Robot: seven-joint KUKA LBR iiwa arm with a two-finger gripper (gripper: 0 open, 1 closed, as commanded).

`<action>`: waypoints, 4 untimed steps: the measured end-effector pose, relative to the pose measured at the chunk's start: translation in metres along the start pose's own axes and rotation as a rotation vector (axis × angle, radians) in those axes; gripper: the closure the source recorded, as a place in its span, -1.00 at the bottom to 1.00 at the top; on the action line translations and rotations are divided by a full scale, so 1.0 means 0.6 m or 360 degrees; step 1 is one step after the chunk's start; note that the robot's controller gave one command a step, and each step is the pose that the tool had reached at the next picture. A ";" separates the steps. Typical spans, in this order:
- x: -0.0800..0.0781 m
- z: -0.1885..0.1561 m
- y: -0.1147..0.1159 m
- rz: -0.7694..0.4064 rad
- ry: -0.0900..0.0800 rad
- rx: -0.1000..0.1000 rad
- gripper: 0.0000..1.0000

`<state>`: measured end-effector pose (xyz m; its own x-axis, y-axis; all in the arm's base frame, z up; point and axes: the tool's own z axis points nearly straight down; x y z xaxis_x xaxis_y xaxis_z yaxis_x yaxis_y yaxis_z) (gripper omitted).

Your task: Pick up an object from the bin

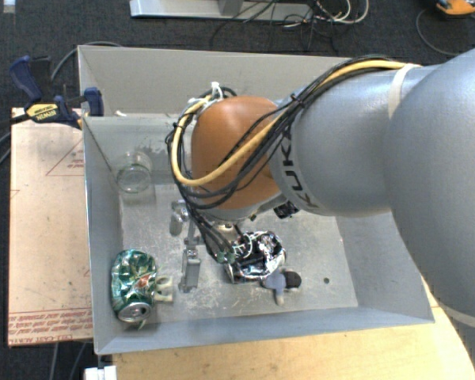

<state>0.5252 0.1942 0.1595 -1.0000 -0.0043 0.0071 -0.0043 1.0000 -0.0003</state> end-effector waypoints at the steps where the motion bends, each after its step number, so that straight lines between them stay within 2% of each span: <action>1: -0.003 -0.008 -0.002 0.0008 -0.0011 -0.0002 -1.00; 2: -0.003 -0.006 -0.003 0.0004 -0.0013 -0.0003 -1.00; 3: 0.047 -0.104 -0.049 -0.0337 -0.0006 0.0000 -1.00; 4: 0.049 0.014 -0.056 0.0243 -0.0019 -0.0007 -1.00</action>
Offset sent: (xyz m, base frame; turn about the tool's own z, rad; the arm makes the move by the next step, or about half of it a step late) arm -0.0182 -0.0326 -0.0895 -0.0781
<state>0.4958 0.1607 0.1512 -0.9890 0.1480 -0.0044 0.1480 0.9890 0.0041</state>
